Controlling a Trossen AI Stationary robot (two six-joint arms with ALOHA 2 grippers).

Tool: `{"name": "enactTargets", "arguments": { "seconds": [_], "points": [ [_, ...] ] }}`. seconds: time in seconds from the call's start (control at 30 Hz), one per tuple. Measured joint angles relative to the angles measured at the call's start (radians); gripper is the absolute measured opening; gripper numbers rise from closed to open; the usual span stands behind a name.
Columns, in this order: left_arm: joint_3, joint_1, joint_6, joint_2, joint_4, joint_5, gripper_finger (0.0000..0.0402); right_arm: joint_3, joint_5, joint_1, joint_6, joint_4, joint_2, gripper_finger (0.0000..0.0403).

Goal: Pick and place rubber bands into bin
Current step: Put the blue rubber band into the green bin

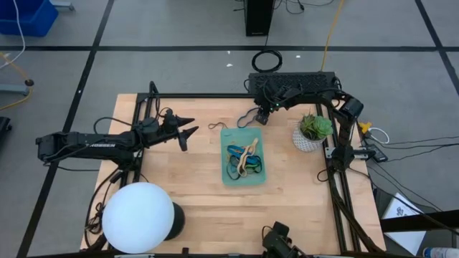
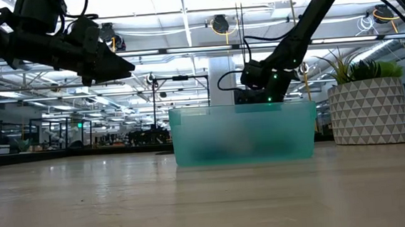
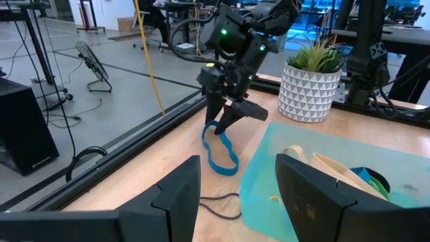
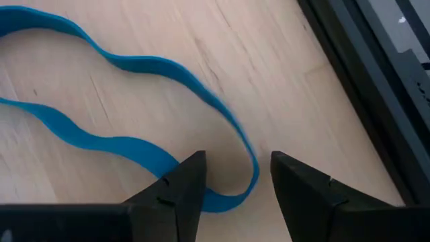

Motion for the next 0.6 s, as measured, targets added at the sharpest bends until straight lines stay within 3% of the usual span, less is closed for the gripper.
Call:
{"name": "enactTargets", "arguments": {
  "seconds": [0.13,0.43,0.6],
  "points": [
    [0.0,0.0,0.0,0.0,0.0,0.0,0.02,0.0,-0.001,0.0,0.0,-0.001,0.001,0.013],
    [0.0,0.0,0.0,0.0,0.0,0.0,0.02,-0.003,0.006,0.0,-0.036,0.015,0.004,0.0011],
    [0.0,0.0,0.002,0.0,0.0,-0.001,0.02,-0.004,0.112,0.001,-0.027,0.031,-0.01,0.0007]
  ]
}}
